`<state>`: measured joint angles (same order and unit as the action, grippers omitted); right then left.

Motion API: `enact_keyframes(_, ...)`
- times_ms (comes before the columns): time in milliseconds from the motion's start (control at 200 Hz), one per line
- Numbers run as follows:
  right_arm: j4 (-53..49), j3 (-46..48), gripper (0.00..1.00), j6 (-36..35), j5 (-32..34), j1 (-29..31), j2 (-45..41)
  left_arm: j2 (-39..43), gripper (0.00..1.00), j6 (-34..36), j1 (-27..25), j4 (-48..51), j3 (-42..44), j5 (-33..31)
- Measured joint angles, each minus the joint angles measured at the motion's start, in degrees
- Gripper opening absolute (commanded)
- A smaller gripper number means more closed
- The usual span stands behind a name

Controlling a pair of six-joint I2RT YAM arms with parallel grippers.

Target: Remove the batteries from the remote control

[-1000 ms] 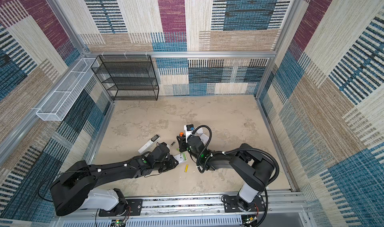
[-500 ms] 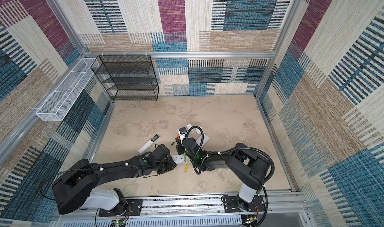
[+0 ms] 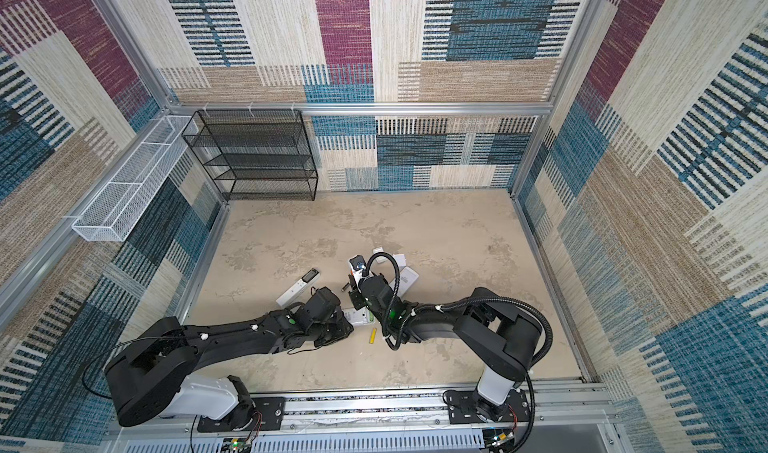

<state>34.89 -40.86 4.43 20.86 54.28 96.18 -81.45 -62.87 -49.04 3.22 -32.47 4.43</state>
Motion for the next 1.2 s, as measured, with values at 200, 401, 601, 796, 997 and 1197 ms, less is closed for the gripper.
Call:
enact_keyframes(200, -0.09, 0.52, 0.0, 2.38, 0.74, -0.24, -2.89, 0.28, 0.28, 0.02, 0.0, 0.04, 0.0, 0.0)
enact_keyframes(401, -0.46, 2.32, 0.0, 9.77, 0.42, -2.75, -7.08, 1.73, 0.28, 0.17, -0.59, 3.56, -0.46, -0.35)
enact_keyframes(601, -1.81, 5.62, 0.0, 18.82, -3.26, -7.89, -8.48, 2.89, 0.28, 0.76, -1.09, 4.76, -2.1, -1.05)
enact_keyframes(796, -2.6, 6.97, 0.0, 24.44, -6.6, -9.55, -8.24, 4.37, 0.3, 1.6, -1.25, 4.81, -2.47, -1.29)
enact_keyframes(997, -2.29, 7.54, 0.0, 27.43, -9.25, -9.73, -7.28, 4.52, 0.31, 1.6, -1.18, 4.74, -2.73, -2.64)
enact_keyframes(1197, -2.19, 8.15, 0.0, 28.48, -10.14, -9.73, -6.34, 2.29, 0.31, 1.6, -0.98, 4.46, -3.61, -2.99)
